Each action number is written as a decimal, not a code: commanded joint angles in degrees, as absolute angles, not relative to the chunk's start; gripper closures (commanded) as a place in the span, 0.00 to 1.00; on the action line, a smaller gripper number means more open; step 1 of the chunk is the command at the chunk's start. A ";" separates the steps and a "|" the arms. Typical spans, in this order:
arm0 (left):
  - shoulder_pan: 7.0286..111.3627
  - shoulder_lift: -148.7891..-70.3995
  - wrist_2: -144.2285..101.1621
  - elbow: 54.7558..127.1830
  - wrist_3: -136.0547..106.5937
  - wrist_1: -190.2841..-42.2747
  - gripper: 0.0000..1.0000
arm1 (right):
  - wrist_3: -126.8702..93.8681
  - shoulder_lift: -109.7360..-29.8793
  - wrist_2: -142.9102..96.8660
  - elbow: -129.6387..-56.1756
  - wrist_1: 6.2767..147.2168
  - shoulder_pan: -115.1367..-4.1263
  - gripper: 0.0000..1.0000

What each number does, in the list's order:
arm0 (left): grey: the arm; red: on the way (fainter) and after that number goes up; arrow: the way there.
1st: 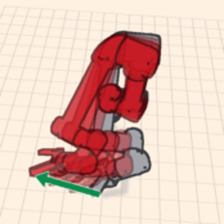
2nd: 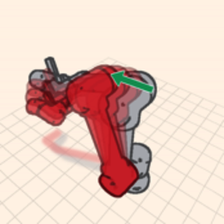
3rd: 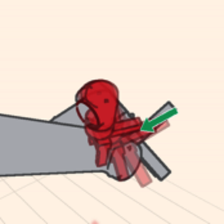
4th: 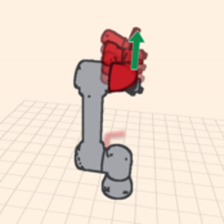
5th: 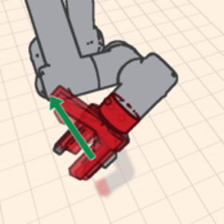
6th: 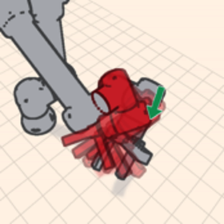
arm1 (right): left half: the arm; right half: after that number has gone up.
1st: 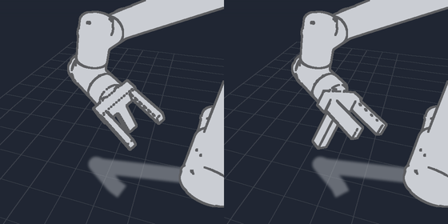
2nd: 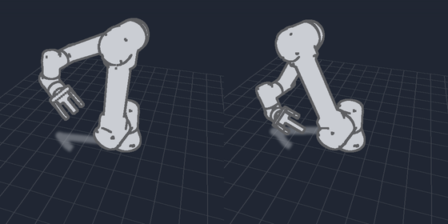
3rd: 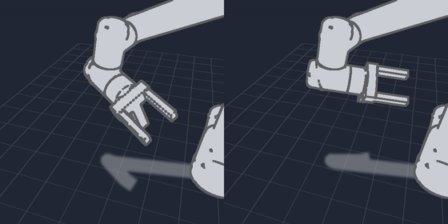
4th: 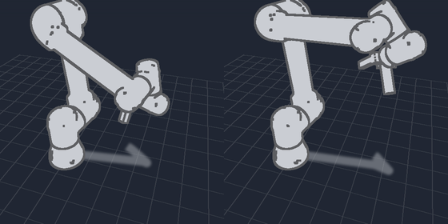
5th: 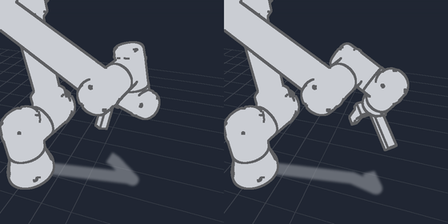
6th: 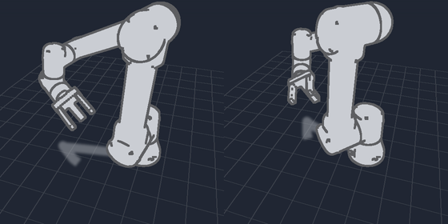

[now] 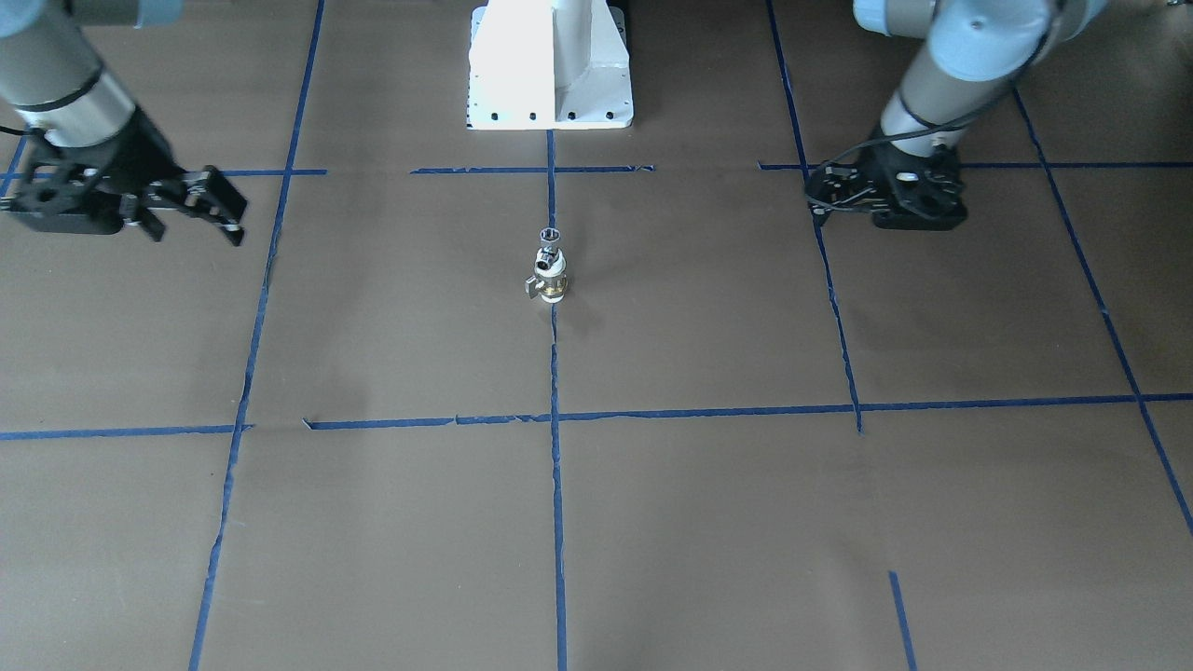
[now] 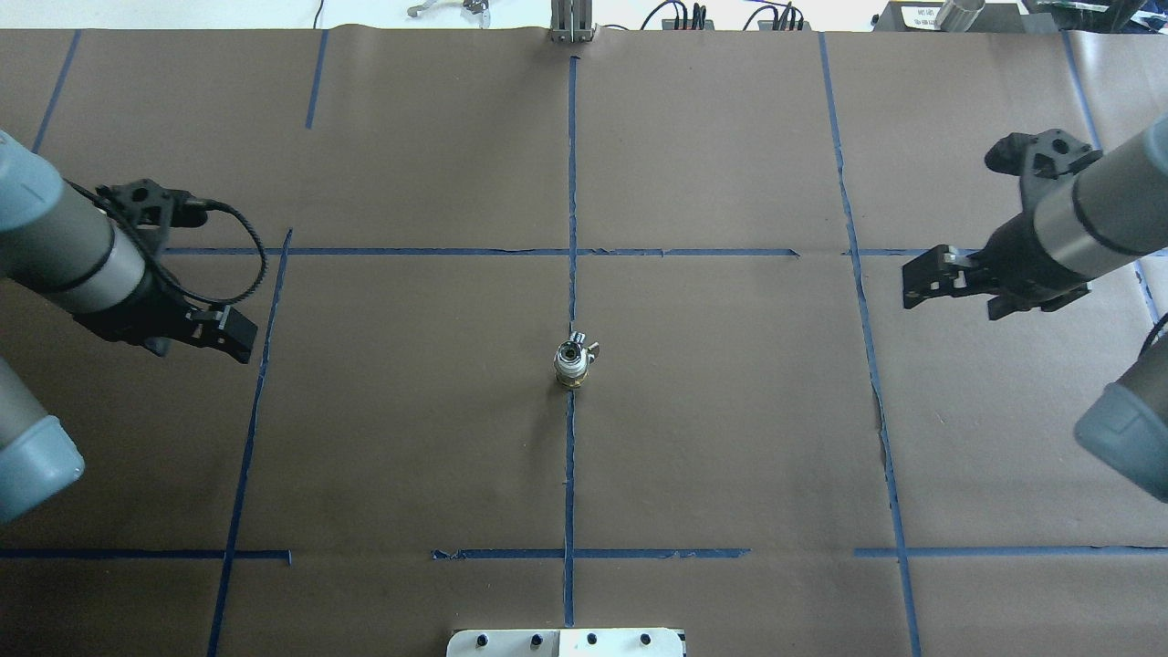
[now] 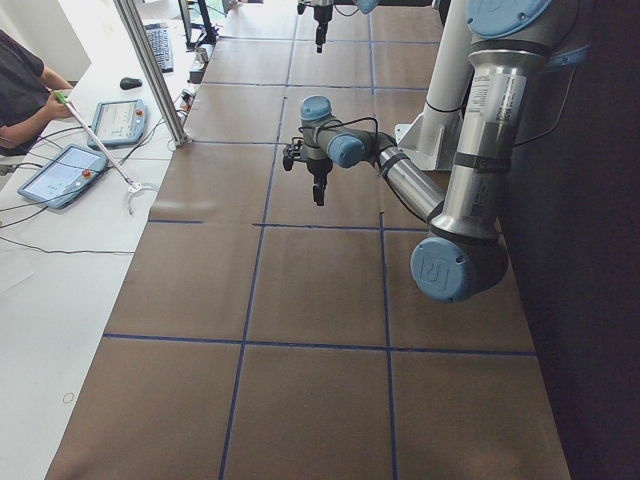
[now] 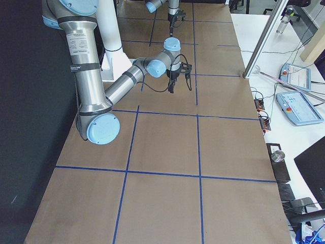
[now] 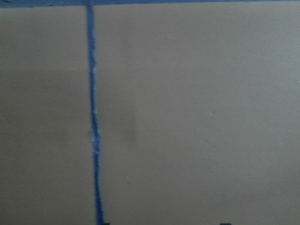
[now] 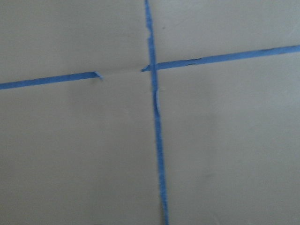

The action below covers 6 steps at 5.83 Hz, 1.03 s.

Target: Assemble PPR valve and pipe with both arms

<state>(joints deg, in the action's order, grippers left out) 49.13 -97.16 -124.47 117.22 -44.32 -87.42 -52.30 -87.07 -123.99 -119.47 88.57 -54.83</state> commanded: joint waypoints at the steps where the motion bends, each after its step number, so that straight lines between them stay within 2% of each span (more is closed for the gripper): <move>1: 61.29 -91.08 -130.24 116.72 -26.63 -87.01 0.01 | -29.30 -93.93 -132.14 -114.73 88.59 -68.05 0.00; 3: 71.49 -85.90 -132.08 115.58 -15.15 -86.57 0.00 | -7.13 -95.36 -135.08 -105.87 88.68 -80.53 0.00; 5: 88.58 -83.69 -138.04 105.27 8.27 -87.19 0.00 | 8.47 -98.15 -134.83 -100.03 88.59 -90.40 0.00; 6: 89.38 -86.11 -138.25 99.64 12.09 -87.36 0.00 | 10.00 -100.26 -134.91 -100.45 88.51 -92.35 0.00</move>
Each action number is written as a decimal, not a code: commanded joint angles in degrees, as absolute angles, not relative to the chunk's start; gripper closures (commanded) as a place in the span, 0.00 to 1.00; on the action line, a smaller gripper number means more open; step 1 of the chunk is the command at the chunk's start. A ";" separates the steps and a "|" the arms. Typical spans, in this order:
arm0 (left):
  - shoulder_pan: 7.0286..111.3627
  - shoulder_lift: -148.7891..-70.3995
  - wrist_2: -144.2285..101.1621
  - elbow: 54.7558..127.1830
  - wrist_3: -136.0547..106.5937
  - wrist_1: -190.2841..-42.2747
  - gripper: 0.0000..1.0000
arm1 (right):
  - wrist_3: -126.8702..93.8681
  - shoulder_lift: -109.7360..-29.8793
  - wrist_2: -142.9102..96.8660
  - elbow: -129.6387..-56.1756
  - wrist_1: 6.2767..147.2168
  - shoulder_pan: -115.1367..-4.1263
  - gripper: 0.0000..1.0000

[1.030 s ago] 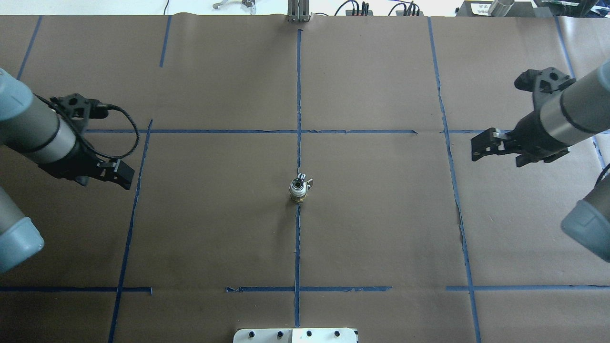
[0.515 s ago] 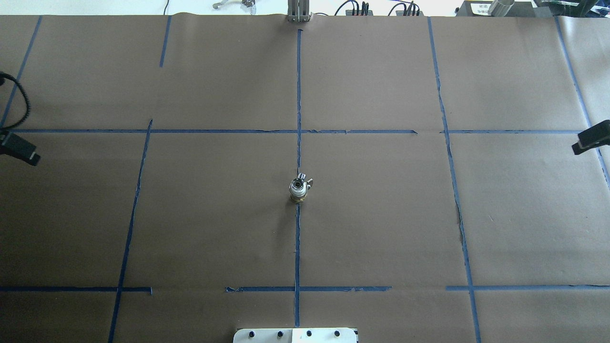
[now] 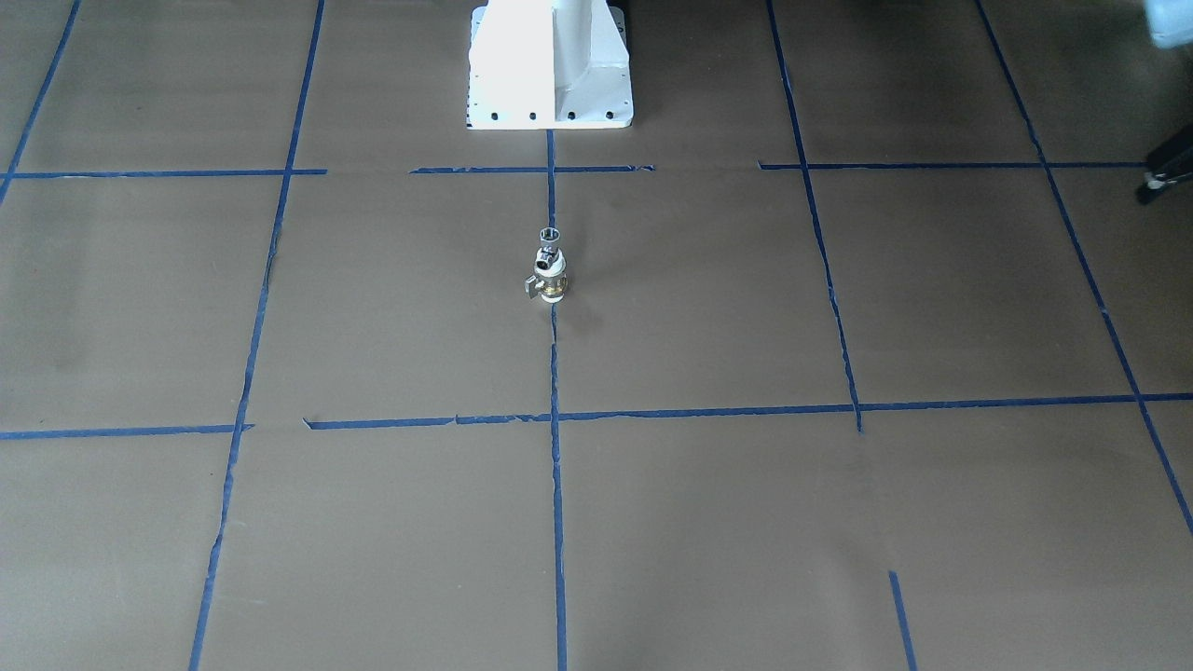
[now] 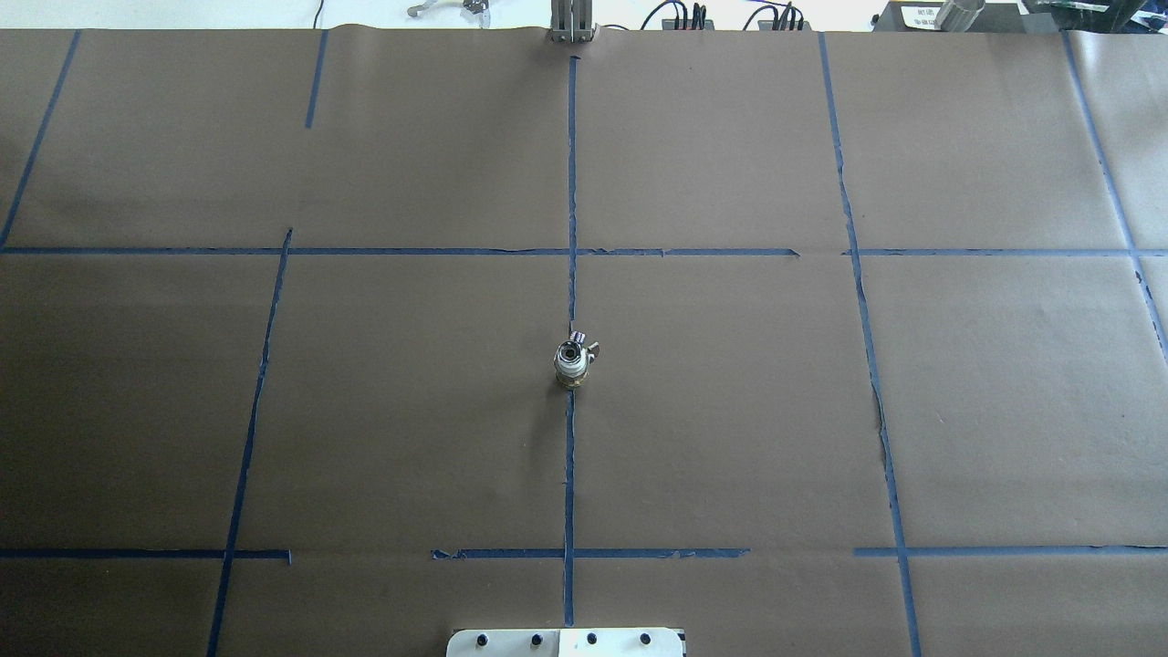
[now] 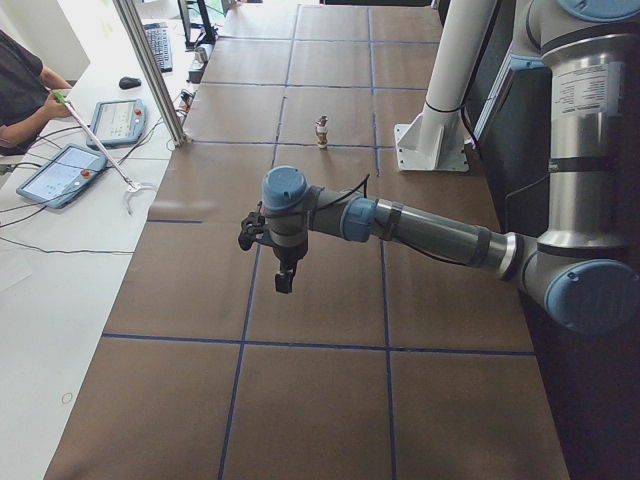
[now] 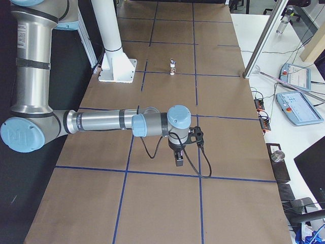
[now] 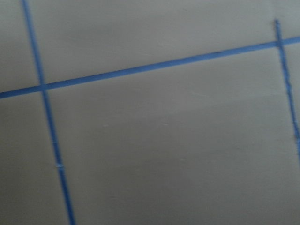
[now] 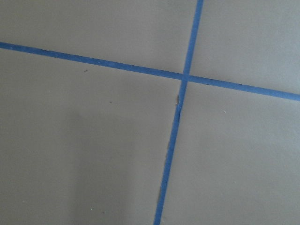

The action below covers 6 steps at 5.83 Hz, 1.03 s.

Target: Assemble PPR valve and pipe with both arms

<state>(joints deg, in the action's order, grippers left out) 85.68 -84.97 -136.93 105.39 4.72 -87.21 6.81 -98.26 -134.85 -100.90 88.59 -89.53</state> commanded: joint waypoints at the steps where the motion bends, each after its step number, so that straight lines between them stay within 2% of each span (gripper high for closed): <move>1: 89.65 -86.48 -137.82 99.49 10.21 -86.58 0.00 | 10.98 -100.28 -134.91 -100.55 88.42 -92.72 0.00; 4: 89.82 -85.18 -135.79 99.58 9.40 -85.79 0.00 | 16.42 -100.90 -134.73 -101.95 88.94 -92.64 0.00; 6: 89.65 -85.25 -135.79 101.94 9.40 -79.85 0.00 | 14.78 -98.72 -134.39 -101.43 89.29 -88.44 0.00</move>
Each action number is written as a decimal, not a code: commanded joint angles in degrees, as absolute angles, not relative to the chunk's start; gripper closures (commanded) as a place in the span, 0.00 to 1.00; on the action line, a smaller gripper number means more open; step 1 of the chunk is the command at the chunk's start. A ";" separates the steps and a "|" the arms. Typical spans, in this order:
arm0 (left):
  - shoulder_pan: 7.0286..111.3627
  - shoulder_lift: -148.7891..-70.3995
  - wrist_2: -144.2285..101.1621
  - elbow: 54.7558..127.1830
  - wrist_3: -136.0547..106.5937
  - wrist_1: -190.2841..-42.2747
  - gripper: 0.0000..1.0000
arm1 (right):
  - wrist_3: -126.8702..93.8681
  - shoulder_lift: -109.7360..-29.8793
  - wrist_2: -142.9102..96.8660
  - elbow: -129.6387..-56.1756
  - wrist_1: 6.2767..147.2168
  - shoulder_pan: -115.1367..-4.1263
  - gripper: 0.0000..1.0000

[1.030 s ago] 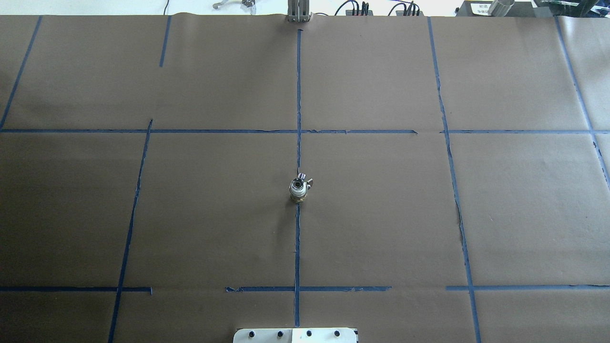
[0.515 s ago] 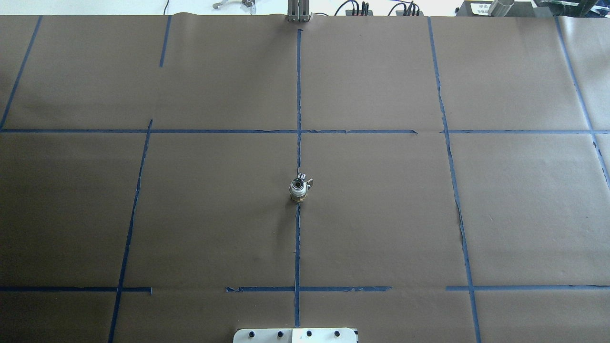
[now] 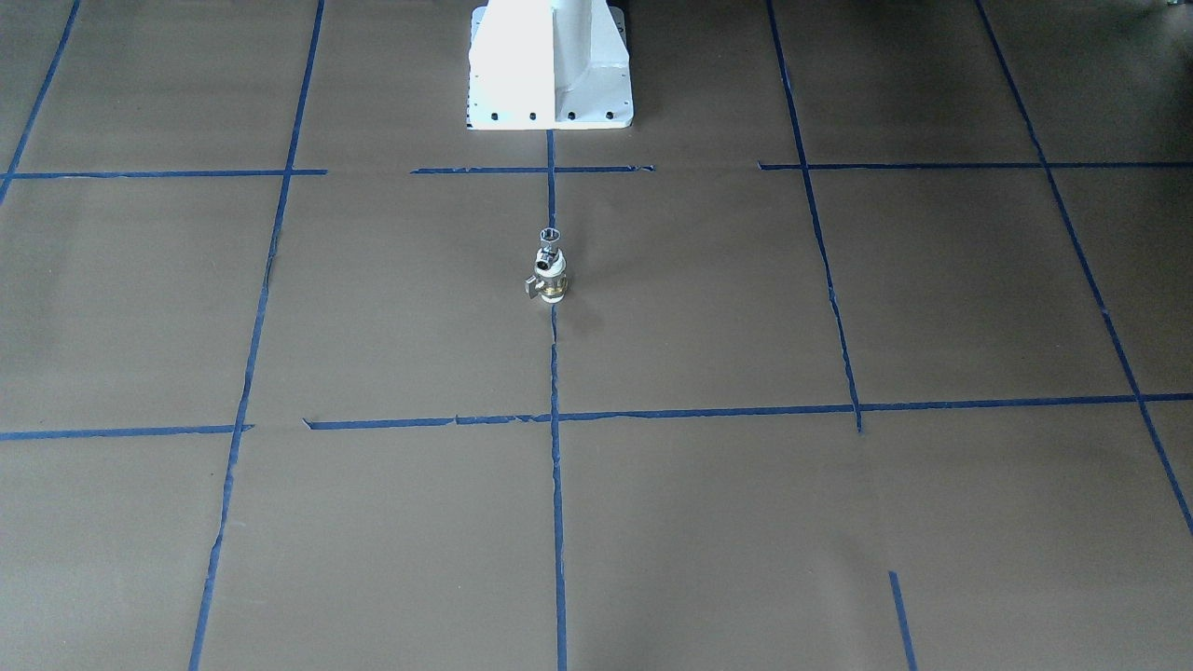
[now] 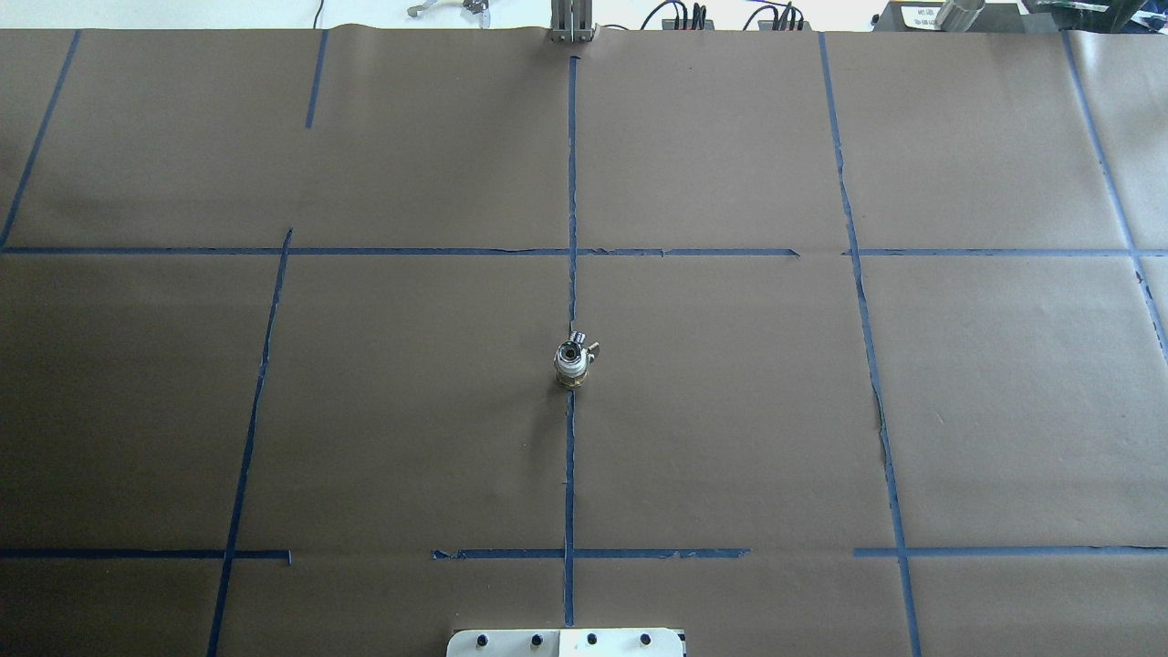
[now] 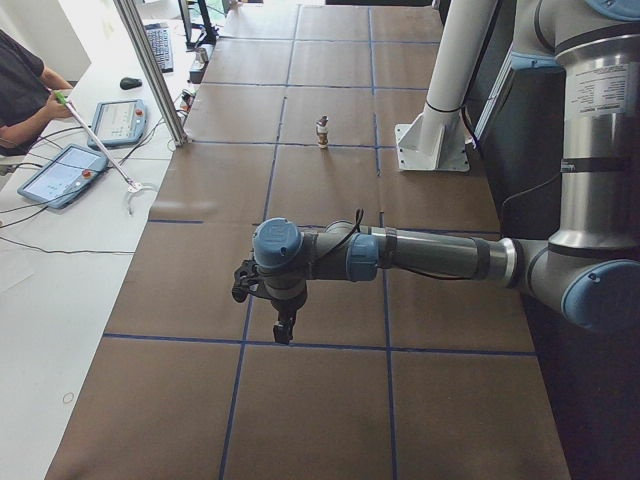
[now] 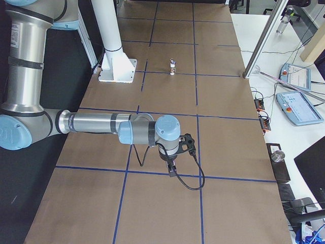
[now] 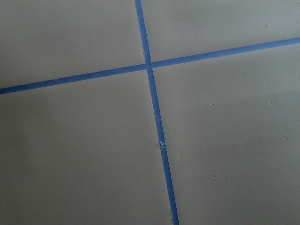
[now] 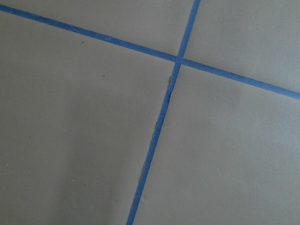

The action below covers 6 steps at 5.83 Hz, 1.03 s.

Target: Assemble PPR valve and pipe with both arms

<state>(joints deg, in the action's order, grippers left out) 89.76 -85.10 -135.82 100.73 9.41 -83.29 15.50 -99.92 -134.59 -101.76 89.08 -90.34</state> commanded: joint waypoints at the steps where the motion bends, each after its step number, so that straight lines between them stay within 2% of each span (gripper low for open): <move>1: 89.74 -84.82 -135.79 102.48 9.49 -79.46 0.00 | 12.42 -98.53 -134.30 -101.43 89.30 -87.20 0.00; 6: 89.74 -83.76 -136.41 102.04 9.84 -79.28 0.00 | 12.13 -98.88 -135.88 -100.20 88.68 -87.01 0.00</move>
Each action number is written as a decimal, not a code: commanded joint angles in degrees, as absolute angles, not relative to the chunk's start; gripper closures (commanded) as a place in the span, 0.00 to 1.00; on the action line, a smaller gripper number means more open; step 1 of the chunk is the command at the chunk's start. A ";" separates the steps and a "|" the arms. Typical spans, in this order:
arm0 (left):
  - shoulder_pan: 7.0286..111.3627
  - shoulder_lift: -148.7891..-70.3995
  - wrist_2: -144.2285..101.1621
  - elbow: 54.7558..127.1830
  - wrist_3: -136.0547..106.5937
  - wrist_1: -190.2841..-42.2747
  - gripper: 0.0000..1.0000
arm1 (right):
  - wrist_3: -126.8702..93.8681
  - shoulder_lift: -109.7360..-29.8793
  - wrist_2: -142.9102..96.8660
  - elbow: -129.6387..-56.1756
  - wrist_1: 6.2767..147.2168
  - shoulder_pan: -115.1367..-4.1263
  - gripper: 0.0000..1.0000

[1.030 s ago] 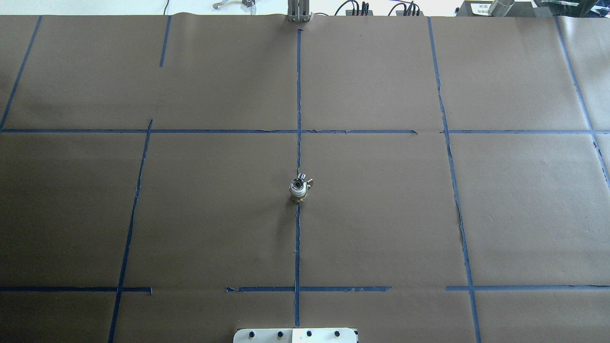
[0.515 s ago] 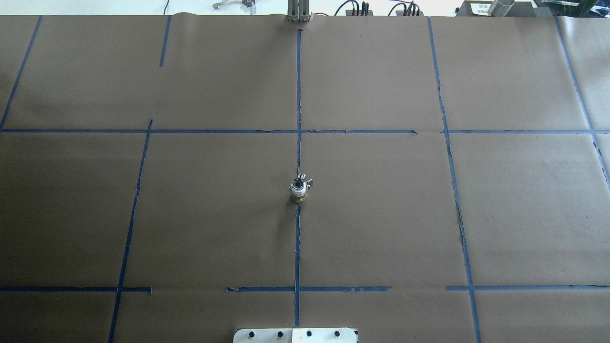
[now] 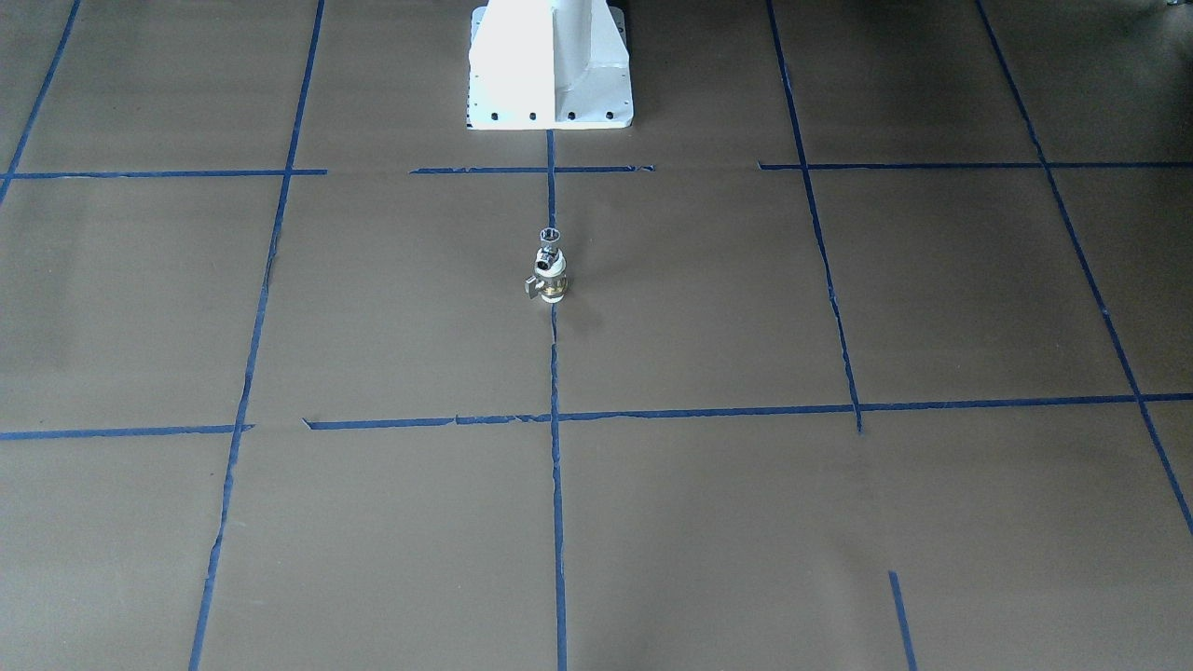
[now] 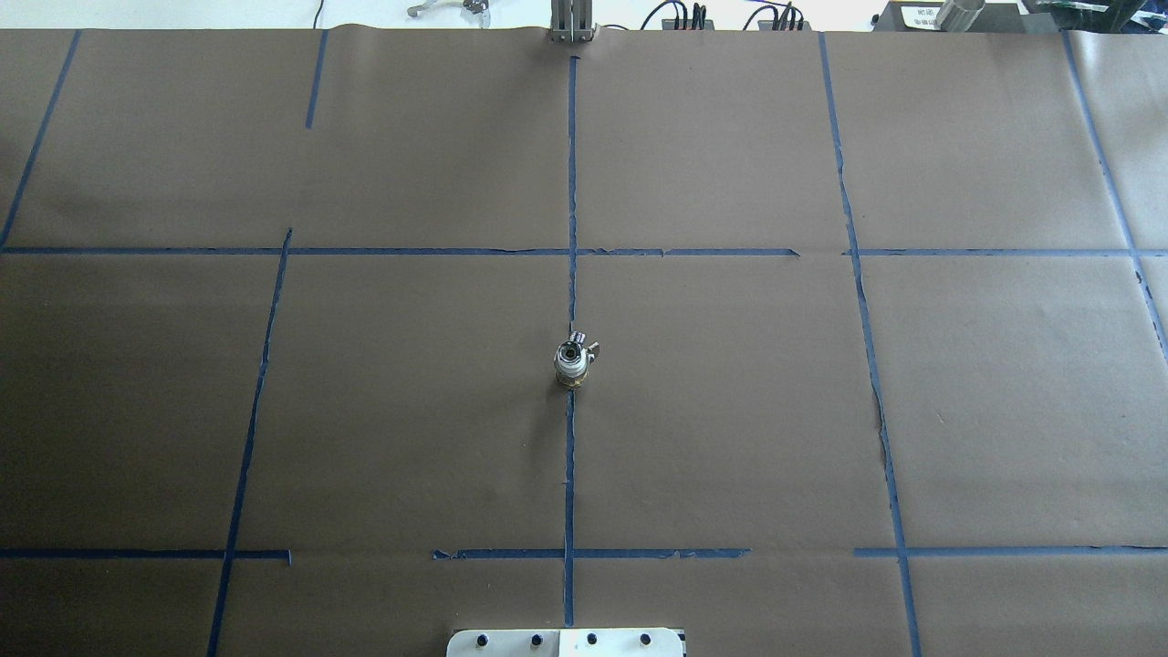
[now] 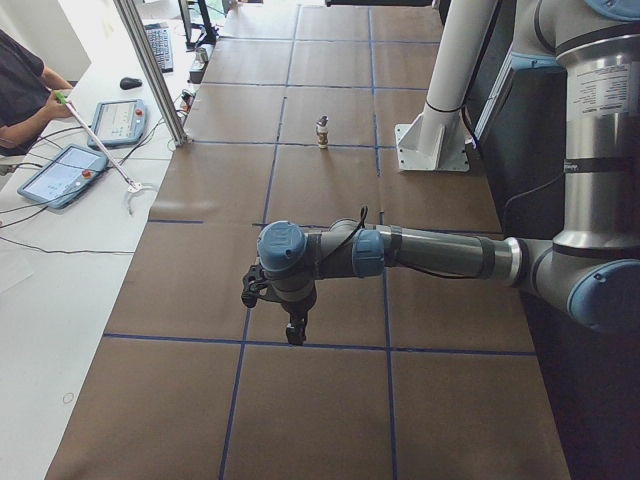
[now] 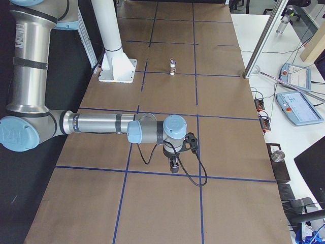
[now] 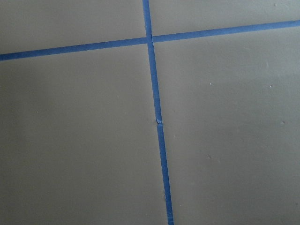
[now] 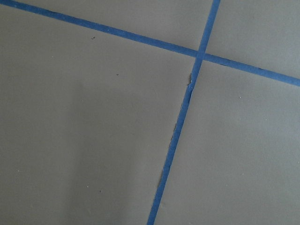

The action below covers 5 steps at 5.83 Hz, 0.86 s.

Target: Assemble PPR valve and pipe with both arms

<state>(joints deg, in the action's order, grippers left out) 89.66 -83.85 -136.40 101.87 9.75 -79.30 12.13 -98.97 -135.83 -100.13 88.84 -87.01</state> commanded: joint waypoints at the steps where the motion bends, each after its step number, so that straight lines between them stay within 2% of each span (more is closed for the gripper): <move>1: 89.65 -84.02 -136.23 102.56 9.50 -79.28 0.00 | 12.13 -97.83 -135.79 -99.76 88.86 -86.92 0.00; 5: 89.74 -82.71 -136.23 101.16 8.79 -79.89 0.00 | 12.66 -98.35 -136.75 -100.99 88.95 -87.01 0.00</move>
